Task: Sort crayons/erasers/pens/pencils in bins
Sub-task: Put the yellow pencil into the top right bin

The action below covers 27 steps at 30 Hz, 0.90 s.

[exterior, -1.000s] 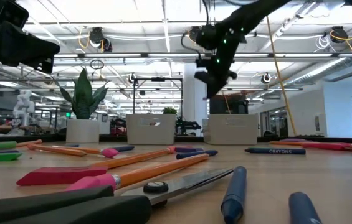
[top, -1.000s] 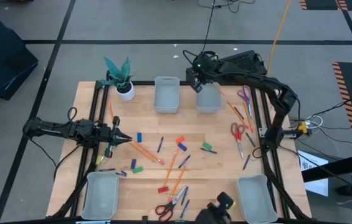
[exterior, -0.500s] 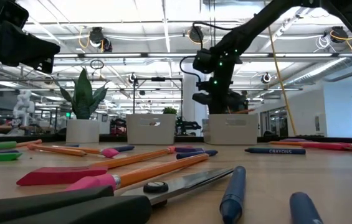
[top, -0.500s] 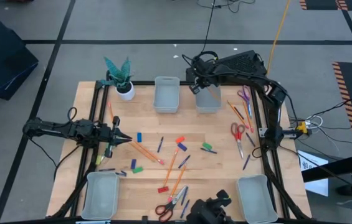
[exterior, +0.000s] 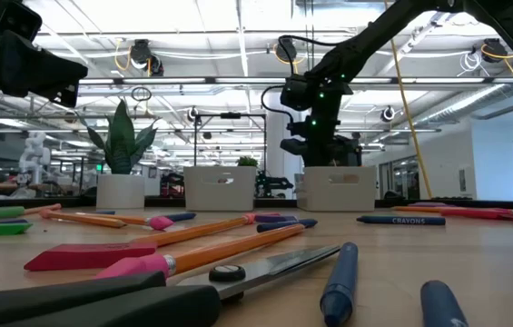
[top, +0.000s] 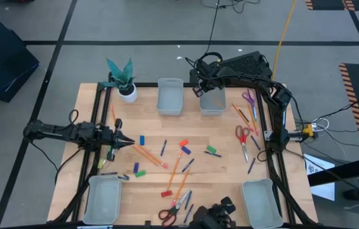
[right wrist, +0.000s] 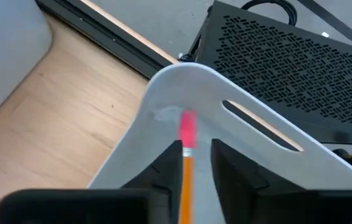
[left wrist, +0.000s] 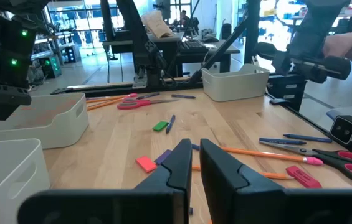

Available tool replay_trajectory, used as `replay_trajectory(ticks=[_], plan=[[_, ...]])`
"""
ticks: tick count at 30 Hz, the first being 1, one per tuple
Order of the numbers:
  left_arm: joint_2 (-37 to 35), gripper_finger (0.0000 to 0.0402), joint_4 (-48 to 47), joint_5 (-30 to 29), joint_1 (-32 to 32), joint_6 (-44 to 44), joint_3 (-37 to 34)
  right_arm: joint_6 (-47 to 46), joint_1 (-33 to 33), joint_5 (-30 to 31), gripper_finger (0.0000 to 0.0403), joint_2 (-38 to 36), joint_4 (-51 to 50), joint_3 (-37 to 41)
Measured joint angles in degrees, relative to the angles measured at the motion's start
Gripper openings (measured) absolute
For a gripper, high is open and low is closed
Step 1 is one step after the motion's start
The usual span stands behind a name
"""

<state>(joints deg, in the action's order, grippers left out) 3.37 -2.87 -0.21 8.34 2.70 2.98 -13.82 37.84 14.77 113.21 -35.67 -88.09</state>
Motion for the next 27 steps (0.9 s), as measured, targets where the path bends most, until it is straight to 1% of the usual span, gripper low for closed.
replay_trajectory(ticks=[5, 8, 11, 13, 17, 18, 20, 24, 27], plan=[[0.01, 0.0037, 0.00, 0.00, 0.00, 0.02, 0.01, 1.47, -1.31, -0.07, 0.0127, -3.06, -3.51, 0.00], [-0.01, 0.0037, 0.00, 0.00, 0.00, 0.02, 0.01, 1.55, -3.14, 0.12, 0.0132, -6.25, -9.75, 0.00], [0.00, 0.0037, 0.00, 0.01, 0.00, 0.01, 0.01, -0.25, -6.27, 0.29, 0.0130, -9.89, -18.34, 0.00], [-0.01, 0.0037, 0.00, 0.02, 0.00, 0.02, 0.01, -1.62, -8.84, 2.26, 0.0128, -11.99, -24.61, 0.00], [0.01, 0.0037, 0.00, 0.02, 0.00, 0.02, 0.01, -6.67, -13.81, 9.65, 0.0126, -17.08, -35.48, 0.89], [-0.01, 0.0037, 0.00, 0.02, 0.00, 0.02, -0.01, -8.14, -14.86, 10.72, 0.0126, -18.96, -36.91, 2.08], [-0.01, 0.0037, 0.02, 0.02, 0.00, 0.00, -0.01, -10.88, -16.75, 10.46, 0.0126, -23.18, -37.55, 5.73], [-0.01, 0.0037, 0.00, 0.02, 0.00, 0.00, 0.01, -18.20, -18.83, 7.19, 0.0126, -32.22, -36.40, 16.39], [0.00, 0.0037, 0.00, 0.04, 0.00, 0.02, 0.01, -23.23, -18.50, 5.02, 0.0126, -38.05, -34.75, 25.43]])
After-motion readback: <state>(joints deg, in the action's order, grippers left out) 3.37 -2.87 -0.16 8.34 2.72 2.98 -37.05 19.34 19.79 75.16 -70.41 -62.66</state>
